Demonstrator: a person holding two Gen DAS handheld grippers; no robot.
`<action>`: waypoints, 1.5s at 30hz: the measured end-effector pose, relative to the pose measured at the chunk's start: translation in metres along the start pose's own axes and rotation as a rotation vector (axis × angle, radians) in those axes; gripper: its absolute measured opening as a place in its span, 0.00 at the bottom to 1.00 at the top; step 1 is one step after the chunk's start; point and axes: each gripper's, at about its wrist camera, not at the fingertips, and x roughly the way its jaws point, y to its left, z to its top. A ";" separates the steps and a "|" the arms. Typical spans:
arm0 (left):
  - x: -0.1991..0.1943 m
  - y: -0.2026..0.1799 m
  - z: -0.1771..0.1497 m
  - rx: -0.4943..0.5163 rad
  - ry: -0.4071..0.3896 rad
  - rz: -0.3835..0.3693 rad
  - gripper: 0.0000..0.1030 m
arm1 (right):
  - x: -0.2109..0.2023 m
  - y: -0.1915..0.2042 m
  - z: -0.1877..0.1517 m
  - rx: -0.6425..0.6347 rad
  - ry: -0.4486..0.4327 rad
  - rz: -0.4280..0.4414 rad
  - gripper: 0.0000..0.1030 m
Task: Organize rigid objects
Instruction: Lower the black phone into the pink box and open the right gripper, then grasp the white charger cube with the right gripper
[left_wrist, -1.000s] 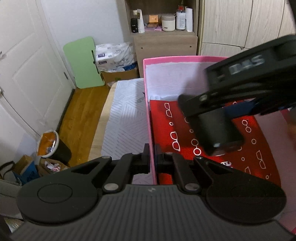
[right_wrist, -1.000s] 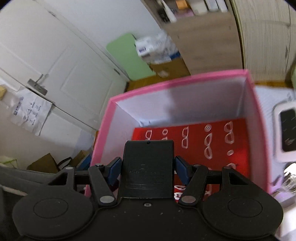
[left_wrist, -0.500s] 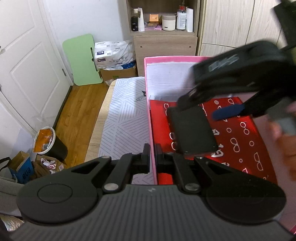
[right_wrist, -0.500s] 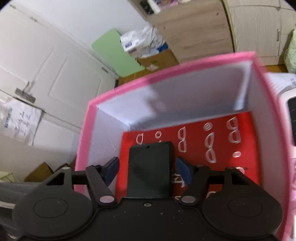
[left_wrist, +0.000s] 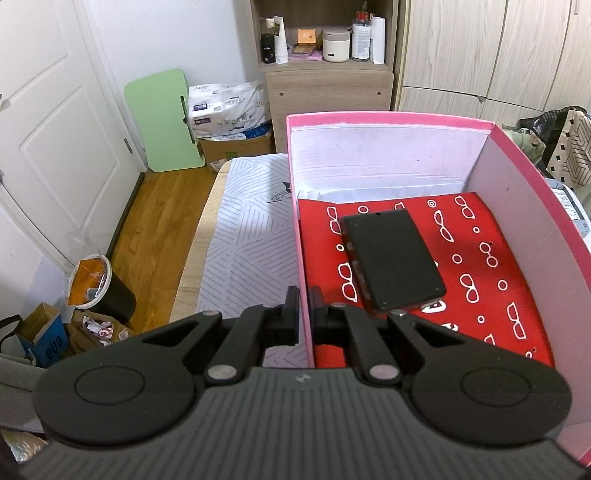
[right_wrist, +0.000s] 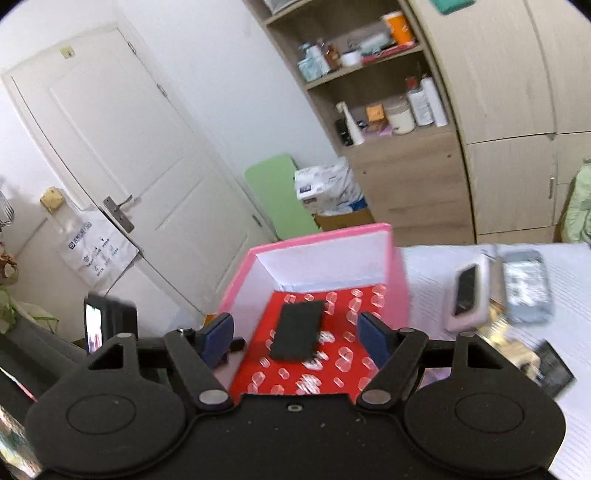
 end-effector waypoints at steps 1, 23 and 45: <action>0.000 0.000 0.000 0.002 0.000 0.001 0.05 | -0.005 -0.007 -0.006 -0.004 -0.020 -0.007 0.76; -0.005 -0.012 -0.001 0.075 -0.029 0.067 0.05 | 0.015 -0.095 -0.101 -0.235 -0.064 -0.237 0.49; -0.006 -0.005 -0.002 0.033 -0.034 0.037 0.05 | 0.014 -0.055 -0.077 -0.340 -0.103 -0.293 0.47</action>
